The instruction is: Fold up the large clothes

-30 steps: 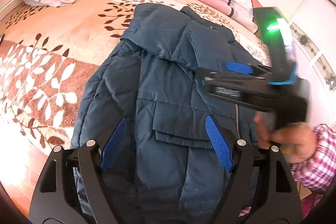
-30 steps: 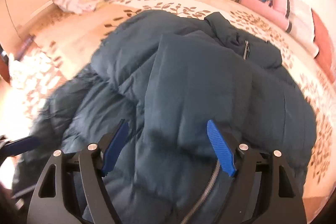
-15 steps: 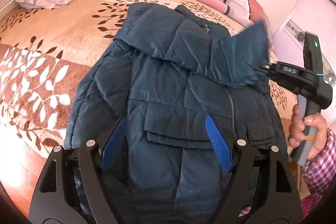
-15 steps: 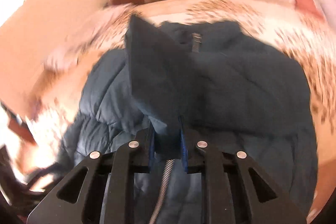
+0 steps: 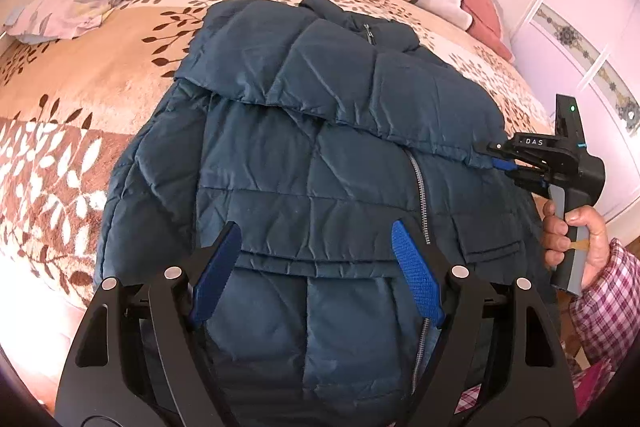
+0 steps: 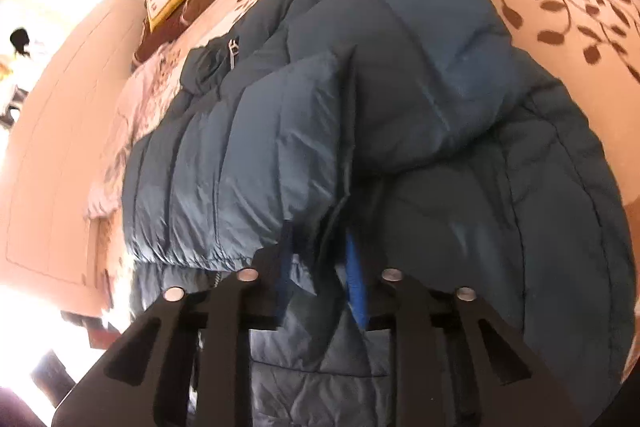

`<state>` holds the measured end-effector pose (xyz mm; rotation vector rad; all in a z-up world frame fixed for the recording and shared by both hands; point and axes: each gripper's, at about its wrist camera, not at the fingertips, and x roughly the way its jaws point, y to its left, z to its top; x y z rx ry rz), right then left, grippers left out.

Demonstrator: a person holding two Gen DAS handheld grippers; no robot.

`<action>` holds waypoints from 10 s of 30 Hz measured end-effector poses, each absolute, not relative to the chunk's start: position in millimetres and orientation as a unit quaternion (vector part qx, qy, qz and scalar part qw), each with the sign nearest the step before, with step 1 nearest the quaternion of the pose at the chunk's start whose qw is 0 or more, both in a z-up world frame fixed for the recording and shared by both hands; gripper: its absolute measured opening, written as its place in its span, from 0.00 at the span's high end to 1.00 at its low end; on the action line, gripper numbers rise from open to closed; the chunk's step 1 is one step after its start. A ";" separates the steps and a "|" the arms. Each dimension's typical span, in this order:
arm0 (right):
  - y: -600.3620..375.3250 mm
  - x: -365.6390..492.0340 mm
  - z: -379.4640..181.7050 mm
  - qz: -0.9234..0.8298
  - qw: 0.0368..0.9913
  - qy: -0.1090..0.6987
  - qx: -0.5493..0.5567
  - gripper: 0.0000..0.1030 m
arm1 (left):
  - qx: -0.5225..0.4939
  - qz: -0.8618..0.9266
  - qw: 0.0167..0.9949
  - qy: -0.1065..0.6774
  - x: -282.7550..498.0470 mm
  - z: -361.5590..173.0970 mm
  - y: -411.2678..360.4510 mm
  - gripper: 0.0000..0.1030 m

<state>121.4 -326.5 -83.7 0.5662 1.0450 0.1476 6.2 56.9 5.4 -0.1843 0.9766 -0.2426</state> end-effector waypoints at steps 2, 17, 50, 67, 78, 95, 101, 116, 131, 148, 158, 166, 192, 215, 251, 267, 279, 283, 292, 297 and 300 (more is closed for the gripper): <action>-323.4 120.6 -83.2 0.059 0.831 0.496 0.246 0.76 | -0.086 -0.115 0.872 0.468 6.1 5.4 55.5 0.26; -289.5 122.4 -68.4 0.082 0.859 0.482 0.149 0.77 | -0.113 -0.097 0.868 0.474 4.6 -1.4 70.7 0.26; -301.6 -13.9 -53.3 0.116 0.833 0.535 0.081 0.79 | -0.096 -0.088 0.861 0.491 -17.2 2.4 64.8 0.26; -378.3 -89.7 -38.7 0.051 0.849 0.511 0.124 0.28 | -0.051 -0.059 0.862 0.501 -46.4 45.3 150.4 0.23; -397.8 -114.9 -58.2 0.030 0.832 0.537 0.135 0.28 | -0.118 -0.071 0.803 0.580 -94.2 -20.6 159.9 0.23; -435.2 -131.1 -73.0 0.041 0.800 0.545 0.249 0.21 | -0.156 -0.091 0.791 0.584 -89.3 -40.5 156.6 0.89; -414.8 -117.8 -100.6 0.054 0.780 0.582 0.225 0.20 | -0.171 -0.090 0.787 0.586 -87.7 -43.3 161.0 0.89; -405.4 -121.6 -86.2 0.153 0.791 0.528 0.268 0.89 | -0.186 -0.103 0.816 0.537 -93.5 -13.7 167.3 0.91; -430.2 -136.6 40.8 0.221 0.836 0.345 0.366 0.89 | -0.173 -0.148 0.902 0.366 -104.0 128.5 178.9 0.91; -426.8 -227.6 61.8 0.230 0.839 0.327 0.368 0.89 | -0.177 -0.189 0.897 0.359 -184.4 149.3 218.8 0.91; -442.6 -144.3 71.4 0.216 0.830 0.321 0.403 0.89 | -0.184 -0.179 0.898 0.357 -101.5 168.7 201.9 0.90; -457.0 -33.7 76.9 0.189 0.827 0.337 0.408 0.89 | -0.172 -0.147 0.904 0.362 11.1 175.1 175.7 0.89; -468.2 245.8 -78.7 0.070 0.759 0.468 0.447 0.85 | -0.177 -0.003 0.861 0.477 269.5 16.2 138.5 0.84; -345.5 177.1 9.2 0.164 0.857 0.424 0.242 0.77 | -0.142 -0.051 0.916 0.372 156.3 81.3 130.5 0.28; -186.7 277.1 -81.0 0.090 0.830 0.551 -0.001 0.93 | -0.155 -0.074 0.883 0.436 5.5 10.4 120.6 0.34; -191.7 145.5 -31.5 0.175 0.859 0.482 0.015 0.93 | -0.236 -0.052 0.856 0.457 11.5 -15.1 126.0 0.19; -178.0 98.2 -100.3 0.188 0.829 0.527 -0.007 0.94 | -0.278 0.005 0.834 0.477 43.7 -42.5 118.1 0.15; -176.9 100.8 -104.0 0.184 0.826 0.532 0.000 0.96 | -0.271 0.012 0.839 0.472 50.4 -48.6 113.3 0.12; -181.9 92.6 -92.7 0.181 0.822 0.539 0.034 0.95 | -0.325 0.014 0.826 0.460 60.2 -63.5 122.6 0.08; -173.4 61.3 -71.8 0.220 0.828 0.516 0.028 0.93 | -0.317 0.013 0.836 0.447 54.5 -63.5 118.4 0.18; -166.8 56.1 -95.7 0.208 0.807 0.552 0.016 0.93 | -0.284 0.015 0.851 0.442 50.9 -55.4 108.9 0.31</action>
